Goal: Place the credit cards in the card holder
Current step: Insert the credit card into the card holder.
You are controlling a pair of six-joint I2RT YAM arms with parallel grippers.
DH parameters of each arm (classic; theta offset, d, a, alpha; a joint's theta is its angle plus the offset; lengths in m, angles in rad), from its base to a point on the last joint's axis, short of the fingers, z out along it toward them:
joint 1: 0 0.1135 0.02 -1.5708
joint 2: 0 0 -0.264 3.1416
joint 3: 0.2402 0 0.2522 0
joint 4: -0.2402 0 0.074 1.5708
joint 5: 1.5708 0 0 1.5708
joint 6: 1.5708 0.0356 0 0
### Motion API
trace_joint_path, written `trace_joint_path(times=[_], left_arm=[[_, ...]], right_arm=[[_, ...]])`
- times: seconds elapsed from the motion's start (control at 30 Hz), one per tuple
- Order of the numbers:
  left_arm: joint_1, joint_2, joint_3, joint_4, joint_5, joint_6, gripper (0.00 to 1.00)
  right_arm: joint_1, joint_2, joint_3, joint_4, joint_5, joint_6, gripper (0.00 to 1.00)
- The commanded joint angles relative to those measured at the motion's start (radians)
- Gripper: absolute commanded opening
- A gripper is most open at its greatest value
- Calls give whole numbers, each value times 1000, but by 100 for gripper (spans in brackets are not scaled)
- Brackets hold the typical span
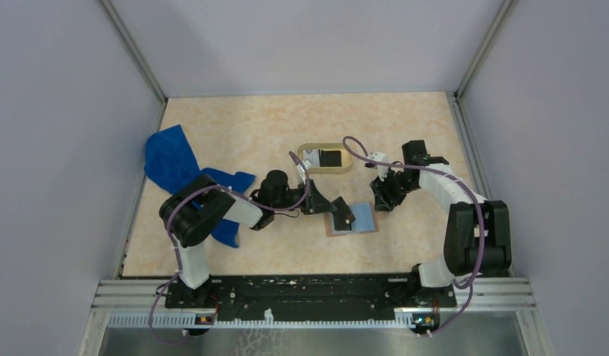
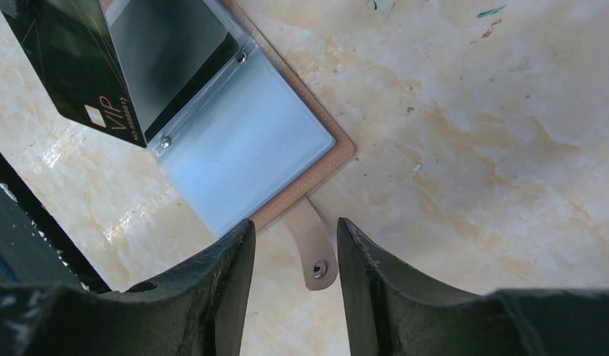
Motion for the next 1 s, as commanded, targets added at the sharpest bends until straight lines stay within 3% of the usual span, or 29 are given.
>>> trace_joint_path(times=[0.0, 0.97], left_arm=[[-1, 35, 5, 33, 29, 16, 0], [-1, 86, 86, -134, 37, 16, 0]], right_arm=[[-9, 23, 40, -21, -9, -8, 45], [10, 75, 35, -17, 28, 0, 45]])
